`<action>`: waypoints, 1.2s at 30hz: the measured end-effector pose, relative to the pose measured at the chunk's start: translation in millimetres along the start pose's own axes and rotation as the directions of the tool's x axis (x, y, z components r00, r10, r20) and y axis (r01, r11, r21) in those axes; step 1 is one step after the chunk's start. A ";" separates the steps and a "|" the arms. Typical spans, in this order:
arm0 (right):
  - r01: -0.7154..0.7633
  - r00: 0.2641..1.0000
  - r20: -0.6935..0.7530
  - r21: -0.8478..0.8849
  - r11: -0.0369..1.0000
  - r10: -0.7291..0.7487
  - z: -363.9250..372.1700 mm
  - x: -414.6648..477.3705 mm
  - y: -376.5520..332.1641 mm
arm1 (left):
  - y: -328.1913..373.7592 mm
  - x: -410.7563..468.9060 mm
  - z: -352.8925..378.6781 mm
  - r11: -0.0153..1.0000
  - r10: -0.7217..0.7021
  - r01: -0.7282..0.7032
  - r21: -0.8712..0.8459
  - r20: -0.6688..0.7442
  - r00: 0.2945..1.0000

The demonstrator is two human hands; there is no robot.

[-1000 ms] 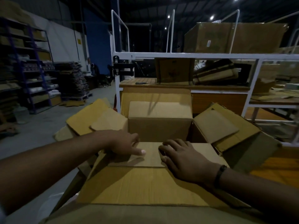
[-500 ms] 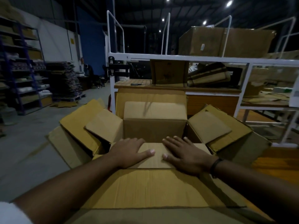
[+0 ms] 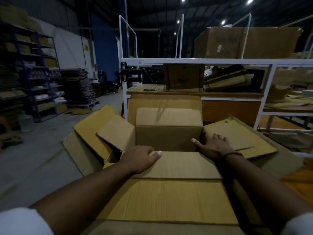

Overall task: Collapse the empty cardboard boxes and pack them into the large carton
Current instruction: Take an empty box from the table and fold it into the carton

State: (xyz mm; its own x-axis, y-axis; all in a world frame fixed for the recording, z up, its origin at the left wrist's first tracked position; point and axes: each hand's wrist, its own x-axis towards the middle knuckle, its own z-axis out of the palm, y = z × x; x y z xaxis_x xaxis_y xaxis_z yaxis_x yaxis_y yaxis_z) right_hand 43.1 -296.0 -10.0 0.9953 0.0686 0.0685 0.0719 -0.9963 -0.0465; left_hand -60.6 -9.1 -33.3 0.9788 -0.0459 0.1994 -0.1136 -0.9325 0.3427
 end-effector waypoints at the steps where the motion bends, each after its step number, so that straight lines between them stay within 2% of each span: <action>1: 0.002 1.000 0.004 0.007 1.000 -0.002 0.7 0.0 -0.1 | -1.0 1.1 -1.2 0.999 -0.019 0.019 -0.028 -0.008 1.000; 2: 0.005 1.000 0.003 0.006 1.000 -0.005 0.2 0.3 -0.5 | -3.4 4.2 -4.2 0.999 -0.043 0.042 -0.028 -0.029 0.999; 4: 0.011 1.000 -0.003 -0.002 1.000 -0.011 -1.3 2.2 0.2 | -12.8 14.4 -15.3 0.979 -0.128 0.142 0.145 -0.105 0.986; 6: 0.018 1.000 -0.013 -0.012 1.000 -0.018 -0.9 2.6 0.5 | -26.0 21.2 -26.6 0.894 -0.235 0.275 0.354 -0.150 0.960; 7: 0.017 1.000 -0.017 -0.015 1.000 -0.017 -0.2 2.6 0.4 | -31.6 21.9 -31.2 0.858 -0.293 0.329 0.395 -0.150 0.944; 11: 0.016 0.999 -0.032 -0.040 0.999 -0.017 0.9 2.9 -2.2 | -38.3 30.6 -38.6 0.812 -0.479 0.465 0.352 -0.053 0.876; 14: 0.008 0.999 -0.038 -0.060 0.998 -0.011 2.8 0.8 -1.3 | -34.1 51.6 -55.2 0.813 -0.529 0.503 0.293 0.011 0.849; 18: 0.005 1.000 -0.029 -0.071 0.997 -0.008 5.8 -0.7 -2.8 | -21.0 78.4 -88.3 0.836 -0.500 0.396 0.380 0.229 0.835; 20: 0.018 0.999 -0.035 -0.084 0.996 -0.021 6.3 0.5 -4.8 | -12.0 90.7 -93.5 0.852 -0.458 0.334 0.403 0.267 0.848; 23: 0.051 0.999 0.007 -0.114 0.992 -0.051 5.5 0.1 -6.8 | -1.8 113.0 -82.7 0.904 -0.338 0.249 0.348 0.225 0.914; 26: 0.120 0.987 0.123 -0.168 0.978 -0.099 -1.4 3.0 -14.9 | 8.5 138.4 -55.9 0.936 -0.243 0.195 0.292 0.135 0.961; 29: 0.270 0.954 0.209 -0.293 0.917 -0.214 -21.4 13.1 -29.8 | 21.3 160.7 -28.4 0.955 -0.177 0.162 0.250 0.042 0.983; 31: 0.355 0.931 0.217 -0.343 0.870 -0.294 -42.6 28.6 -40.7 | 26.6 172.6 -13.2 0.969 -0.134 0.132 0.210 -0.008 0.991; 34: 0.371 0.926 0.182 -0.274 0.887 -0.331 -67.5 63.8 -54.2 | 23.9 184.1 10.3 0.949 -0.076 0.094 0.302 -0.072 0.994; 36: 0.355 0.932 0.172 -0.260 0.898 -0.319 -71.1 87.8 -63.2 | 19.0 187.7 25.4 0.932 -0.085 0.097 0.348 -0.051 0.995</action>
State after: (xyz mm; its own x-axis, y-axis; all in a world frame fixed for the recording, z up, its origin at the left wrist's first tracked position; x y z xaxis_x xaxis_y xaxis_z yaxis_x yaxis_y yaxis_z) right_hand 121.4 -230.6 69.7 0.9159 0.3905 -0.0927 0.4012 -0.8837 0.2413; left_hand 125.4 -44.6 -12.7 0.9750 0.0517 0.2163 0.0486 -0.9986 0.0194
